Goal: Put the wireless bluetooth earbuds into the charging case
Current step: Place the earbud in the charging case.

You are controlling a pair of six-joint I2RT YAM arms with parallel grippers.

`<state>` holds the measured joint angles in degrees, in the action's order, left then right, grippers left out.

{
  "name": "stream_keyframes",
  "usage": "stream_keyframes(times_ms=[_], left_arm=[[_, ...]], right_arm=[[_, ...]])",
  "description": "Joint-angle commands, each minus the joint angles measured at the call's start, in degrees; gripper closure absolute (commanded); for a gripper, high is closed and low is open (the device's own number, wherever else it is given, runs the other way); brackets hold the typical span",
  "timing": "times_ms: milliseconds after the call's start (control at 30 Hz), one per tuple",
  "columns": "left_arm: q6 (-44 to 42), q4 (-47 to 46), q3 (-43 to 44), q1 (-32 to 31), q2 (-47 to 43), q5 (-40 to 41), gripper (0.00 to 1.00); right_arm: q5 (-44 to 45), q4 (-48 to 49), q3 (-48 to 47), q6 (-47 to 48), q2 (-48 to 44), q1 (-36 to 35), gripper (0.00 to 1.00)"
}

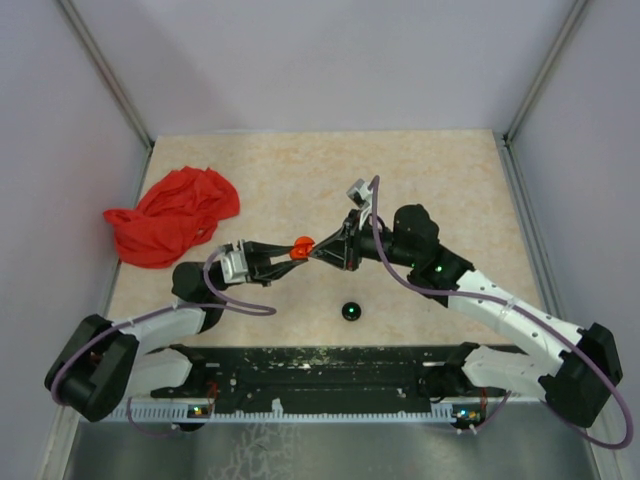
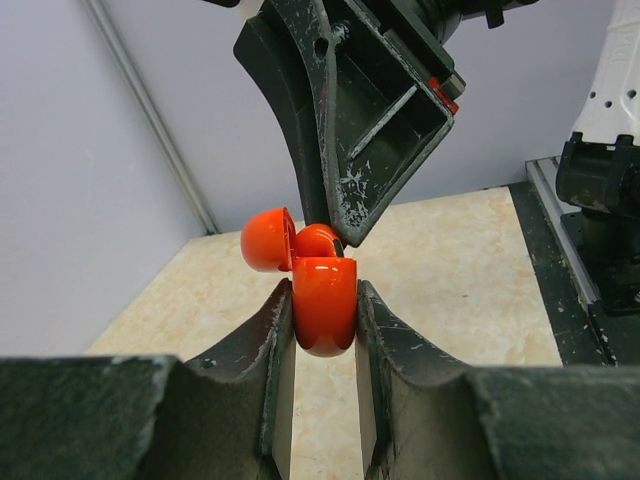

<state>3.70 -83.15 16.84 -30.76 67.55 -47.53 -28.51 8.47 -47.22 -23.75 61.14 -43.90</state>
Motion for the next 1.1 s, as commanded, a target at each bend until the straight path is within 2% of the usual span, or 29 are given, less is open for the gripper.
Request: stream_keyframes(times_ms=[0,167,333,433,600,800,1067], left_arm=[[-4.9,3.9,0.2,-0.3,-2.3,0.7,0.99],[-6.9,5.7,0.2,-0.4,-3.3,1.2,0.99],[-9.8,8.5,0.6,-0.9,-3.7,0.8,0.99],[-11.1,10.0,0.7,-1.3,-4.3,0.7,0.99],[-11.3,10.1,0.5,-1.6,-5.0,0.8,0.99],[-11.7,10.2,0.6,-1.8,-4.8,0.7,0.99],[-12.1,11.2,0.8,-2.1,-4.7,0.8,0.99]], right_arm=[[0.8,0.9,-2.2,0.9,-2.5,0.0,0.86],[-0.5,-0.2,-3.2,0.6,-1.6,0.0,0.87],[-2.2,1.8,-3.7,-2.5,-0.4,0.0,0.74],[-1.3,1.9,-4.0,-3.6,-0.2,0.0,0.71],[2.5,-3.7,-5.7,-3.5,0.9,0.0,0.72],[0.0,-3.7,-6.4,-3.9,1.9,-0.1,0.74],[-1.1,-3.6,-6.4,-4.3,3.1,-0.1,0.71]])
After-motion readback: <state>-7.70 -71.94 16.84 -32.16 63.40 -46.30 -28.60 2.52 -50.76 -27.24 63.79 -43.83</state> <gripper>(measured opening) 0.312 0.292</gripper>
